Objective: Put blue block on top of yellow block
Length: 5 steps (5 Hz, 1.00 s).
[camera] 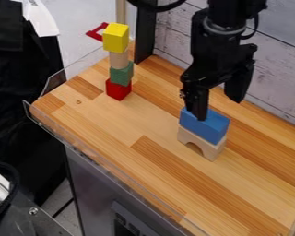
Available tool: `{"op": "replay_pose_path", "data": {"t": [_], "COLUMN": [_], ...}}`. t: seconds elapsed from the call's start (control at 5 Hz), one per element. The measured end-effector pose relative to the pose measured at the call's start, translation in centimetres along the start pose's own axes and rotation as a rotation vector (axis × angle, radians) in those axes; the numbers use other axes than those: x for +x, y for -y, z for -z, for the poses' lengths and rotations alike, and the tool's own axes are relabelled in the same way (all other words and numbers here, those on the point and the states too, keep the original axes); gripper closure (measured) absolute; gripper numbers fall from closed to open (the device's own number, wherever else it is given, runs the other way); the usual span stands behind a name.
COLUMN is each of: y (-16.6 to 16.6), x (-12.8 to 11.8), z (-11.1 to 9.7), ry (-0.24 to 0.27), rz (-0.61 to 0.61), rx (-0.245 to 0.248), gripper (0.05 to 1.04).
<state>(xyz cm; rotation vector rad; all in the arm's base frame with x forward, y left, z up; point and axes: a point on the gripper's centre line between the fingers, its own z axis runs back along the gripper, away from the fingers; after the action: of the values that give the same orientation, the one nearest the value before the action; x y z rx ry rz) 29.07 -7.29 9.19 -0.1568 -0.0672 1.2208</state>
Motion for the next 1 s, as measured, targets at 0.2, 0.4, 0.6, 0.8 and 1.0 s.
{"op": "replay_pose_path", "data": {"t": [0.2,0.4,0.6,0.8,1.0], "y": [0.2,0.2,0.0,-0.7,-0.7], "x": [-0.1,0.0,0.3,1.0,1.6], "z": [0.3,0.7,1.1,1.7,2.3], "ry": [-0.007,-0.014,-0.02,-0.038,-0.055], "rz": [-0.024,-0.082,-0.116,-0.174,-0.215], "rx": [-0.01,0.001,0.018,0.018,0.012], "gripper": [0.083,0.083,0.083,0.083,0.083]}}
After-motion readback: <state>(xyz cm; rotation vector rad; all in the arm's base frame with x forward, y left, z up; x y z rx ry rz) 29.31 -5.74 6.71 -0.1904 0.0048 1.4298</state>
